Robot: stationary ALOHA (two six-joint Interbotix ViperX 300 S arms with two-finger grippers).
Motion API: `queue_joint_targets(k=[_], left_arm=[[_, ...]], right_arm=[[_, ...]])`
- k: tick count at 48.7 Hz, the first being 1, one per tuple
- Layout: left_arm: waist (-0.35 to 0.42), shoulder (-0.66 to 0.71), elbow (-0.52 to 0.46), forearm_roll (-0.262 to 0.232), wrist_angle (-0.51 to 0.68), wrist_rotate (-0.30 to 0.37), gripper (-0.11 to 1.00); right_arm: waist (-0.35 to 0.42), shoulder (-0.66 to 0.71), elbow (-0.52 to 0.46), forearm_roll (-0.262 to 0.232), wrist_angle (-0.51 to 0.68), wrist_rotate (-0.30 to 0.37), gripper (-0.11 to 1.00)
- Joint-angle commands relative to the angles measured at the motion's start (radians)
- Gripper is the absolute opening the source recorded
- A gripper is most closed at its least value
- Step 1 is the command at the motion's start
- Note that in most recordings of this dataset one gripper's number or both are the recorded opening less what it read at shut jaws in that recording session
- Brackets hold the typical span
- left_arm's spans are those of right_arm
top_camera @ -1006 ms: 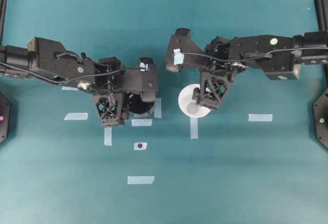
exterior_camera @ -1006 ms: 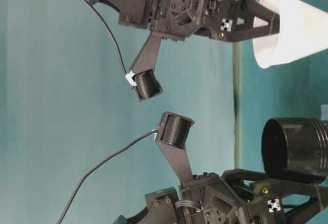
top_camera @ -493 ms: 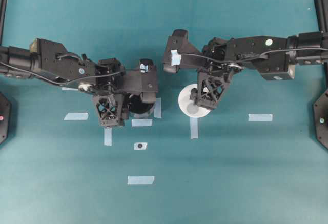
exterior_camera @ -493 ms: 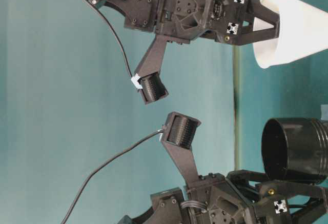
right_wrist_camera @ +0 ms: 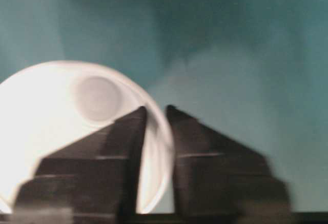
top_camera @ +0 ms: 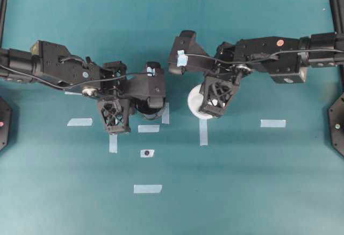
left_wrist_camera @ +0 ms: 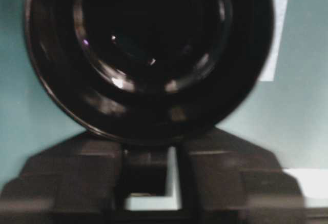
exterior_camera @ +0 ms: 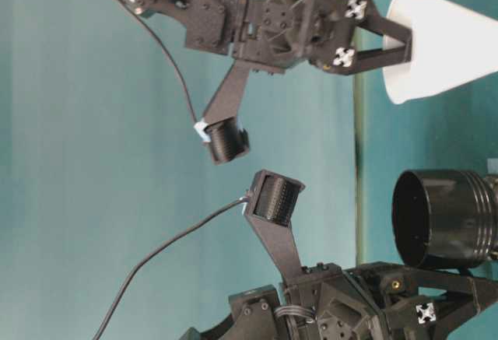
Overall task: Holding the cup holder with the left arm, the right arm places the cup into the cup holder.
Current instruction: 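Lift white cup with right gripper and carry it toward the holder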
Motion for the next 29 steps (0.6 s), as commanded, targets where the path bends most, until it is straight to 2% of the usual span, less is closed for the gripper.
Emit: queue_joint_targets(k=[1,10,29], left_arm=[[-0.003,-0.037,-0.006,0.003,0.008,-0.002,0.22],[-0.005,-0.04,0.0,0.003,0.017,-0.011,0.22],[-0.005,-0.071,0.009,0.003,0.006,-0.026,0.22]], right_arm=[[0.0,-0.038,-0.02,0.021,0.002,0.003,0.07],[0.0,-0.049,-0.021,0.058,0.002,0.008,0.04],[0.0,-0.086,-0.023,0.06,0.071,0.086,0.03]])
